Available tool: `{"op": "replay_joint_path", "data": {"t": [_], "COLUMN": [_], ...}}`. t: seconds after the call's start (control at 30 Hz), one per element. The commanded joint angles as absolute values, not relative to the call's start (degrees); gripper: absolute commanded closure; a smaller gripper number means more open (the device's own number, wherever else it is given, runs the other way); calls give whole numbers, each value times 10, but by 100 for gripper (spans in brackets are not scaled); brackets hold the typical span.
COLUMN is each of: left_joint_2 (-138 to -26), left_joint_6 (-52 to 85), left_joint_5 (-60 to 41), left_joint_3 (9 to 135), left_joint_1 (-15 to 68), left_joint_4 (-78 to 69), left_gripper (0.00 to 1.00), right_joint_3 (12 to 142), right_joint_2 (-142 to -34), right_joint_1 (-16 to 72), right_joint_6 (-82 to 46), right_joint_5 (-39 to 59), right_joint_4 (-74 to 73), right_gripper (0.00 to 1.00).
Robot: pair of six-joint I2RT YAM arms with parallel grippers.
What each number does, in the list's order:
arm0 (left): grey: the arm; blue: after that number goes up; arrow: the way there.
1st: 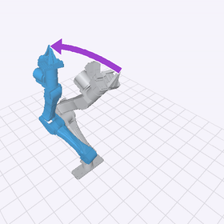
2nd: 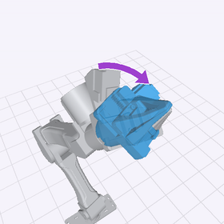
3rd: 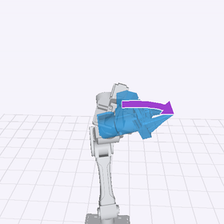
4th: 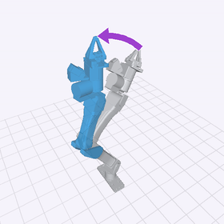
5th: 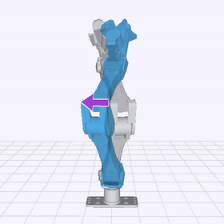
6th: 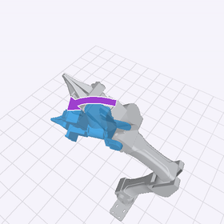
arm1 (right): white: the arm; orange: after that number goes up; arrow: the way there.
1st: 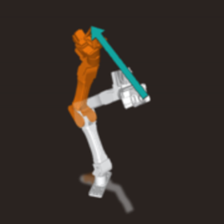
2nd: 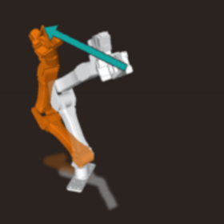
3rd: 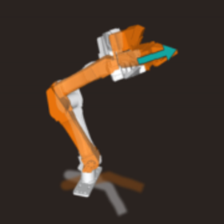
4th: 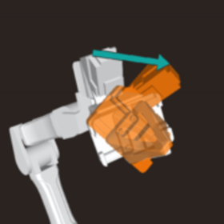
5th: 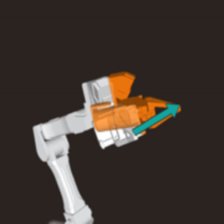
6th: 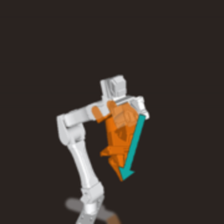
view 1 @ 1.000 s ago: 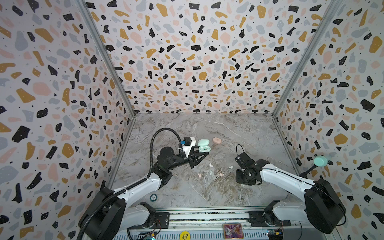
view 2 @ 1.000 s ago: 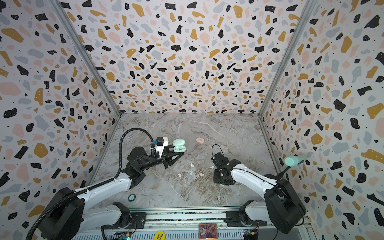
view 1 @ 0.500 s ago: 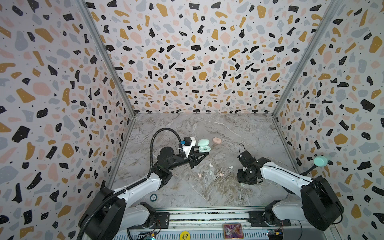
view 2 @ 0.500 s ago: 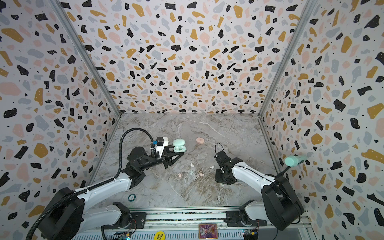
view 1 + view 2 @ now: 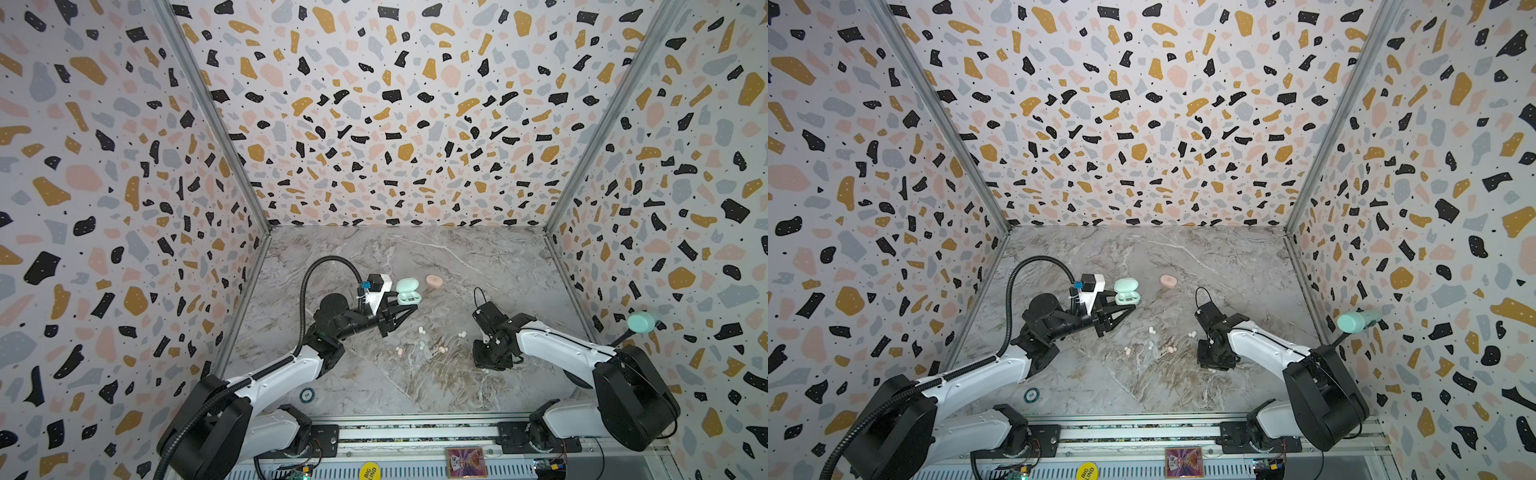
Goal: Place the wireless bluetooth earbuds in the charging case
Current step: 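Close the right gripper on the mint earbud and lift it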
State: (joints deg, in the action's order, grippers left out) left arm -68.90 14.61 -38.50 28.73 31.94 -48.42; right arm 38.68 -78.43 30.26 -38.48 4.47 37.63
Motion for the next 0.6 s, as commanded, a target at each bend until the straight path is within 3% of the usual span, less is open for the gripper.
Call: {"op": "replay_joint_path", "data": {"t": [0.0,0.57], "left_joint_2": [-685,-688], "left_joint_6": [144,144], "left_joint_5": [-394,-397], "left_joint_3": [292,293], "left_joint_1": [317,318], "left_joint_4": [-510,-508], "left_gripper": [78,78], "right_joint_3": [402,412], "right_joint_2": [-791,-808], "right_joint_1": [301,303], "right_joint_6": [-374,-367], "right_joint_5": [43,45], "right_joint_4": [398,416], "right_gripper": [66,72]}}
